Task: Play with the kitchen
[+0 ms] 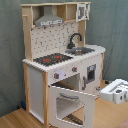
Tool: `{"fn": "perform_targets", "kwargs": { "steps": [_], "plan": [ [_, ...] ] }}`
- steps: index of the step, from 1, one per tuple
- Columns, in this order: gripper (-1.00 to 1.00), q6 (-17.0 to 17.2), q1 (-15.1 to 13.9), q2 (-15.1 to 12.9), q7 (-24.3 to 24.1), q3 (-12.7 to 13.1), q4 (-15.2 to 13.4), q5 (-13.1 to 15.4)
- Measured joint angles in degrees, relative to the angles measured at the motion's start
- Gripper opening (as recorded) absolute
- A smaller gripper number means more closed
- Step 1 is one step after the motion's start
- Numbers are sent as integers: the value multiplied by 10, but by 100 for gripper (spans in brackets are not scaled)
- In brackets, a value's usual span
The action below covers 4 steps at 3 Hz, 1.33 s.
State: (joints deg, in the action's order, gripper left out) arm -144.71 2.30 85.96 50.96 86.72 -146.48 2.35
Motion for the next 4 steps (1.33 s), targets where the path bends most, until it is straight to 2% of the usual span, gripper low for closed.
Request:
{"fn": "perform_targets", "kwargs": {
  "steps": [1,2,4],
  "plan": [
    [100,22,-4,-2,-31,-37,-1,25],
    [100,23,-16,-2,-13,-87,-2,56],
    [100,44,-13,-1,27,-189,1,114]
  ]
}}
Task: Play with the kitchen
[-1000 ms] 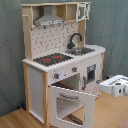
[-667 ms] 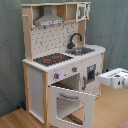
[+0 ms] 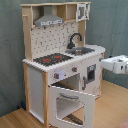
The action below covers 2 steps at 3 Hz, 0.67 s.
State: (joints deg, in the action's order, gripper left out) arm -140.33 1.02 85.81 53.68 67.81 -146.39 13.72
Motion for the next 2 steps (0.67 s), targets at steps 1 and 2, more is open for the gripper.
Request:
{"fn": "perform_targets", "kwargs": {
  "steps": [1,2],
  "plan": [
    [100,20,12,1,2,-41,3,40],
    [100,53,32,2,1,-73,6,80]
  ]
}}
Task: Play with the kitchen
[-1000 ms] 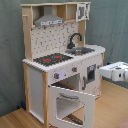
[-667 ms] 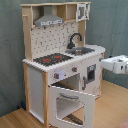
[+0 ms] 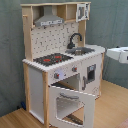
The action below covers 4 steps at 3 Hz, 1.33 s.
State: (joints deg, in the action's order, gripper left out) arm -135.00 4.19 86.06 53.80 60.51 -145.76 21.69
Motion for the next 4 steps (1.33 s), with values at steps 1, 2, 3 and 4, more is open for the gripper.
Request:
{"fn": "perform_targets", "kwargs": {
  "steps": [1,2,3,4],
  "plan": [
    [100,39,20,1,-5,-17,2,32],
    [100,76,26,1,-30,-23,4,69],
    [100,97,0,-1,-59,-23,29,100],
    [100,115,-40,-3,-75,-23,65,120]
  ]
}}
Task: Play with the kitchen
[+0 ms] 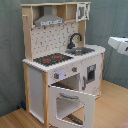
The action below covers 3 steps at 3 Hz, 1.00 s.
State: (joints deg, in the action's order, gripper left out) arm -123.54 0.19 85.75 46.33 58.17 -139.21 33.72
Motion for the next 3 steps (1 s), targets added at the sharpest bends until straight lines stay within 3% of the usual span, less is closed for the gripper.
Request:
{"fn": "perform_targets", "kwargs": {
  "steps": [3],
  "plan": [
    [100,40,-124,0,-72,12,105,6]
  ]
}}
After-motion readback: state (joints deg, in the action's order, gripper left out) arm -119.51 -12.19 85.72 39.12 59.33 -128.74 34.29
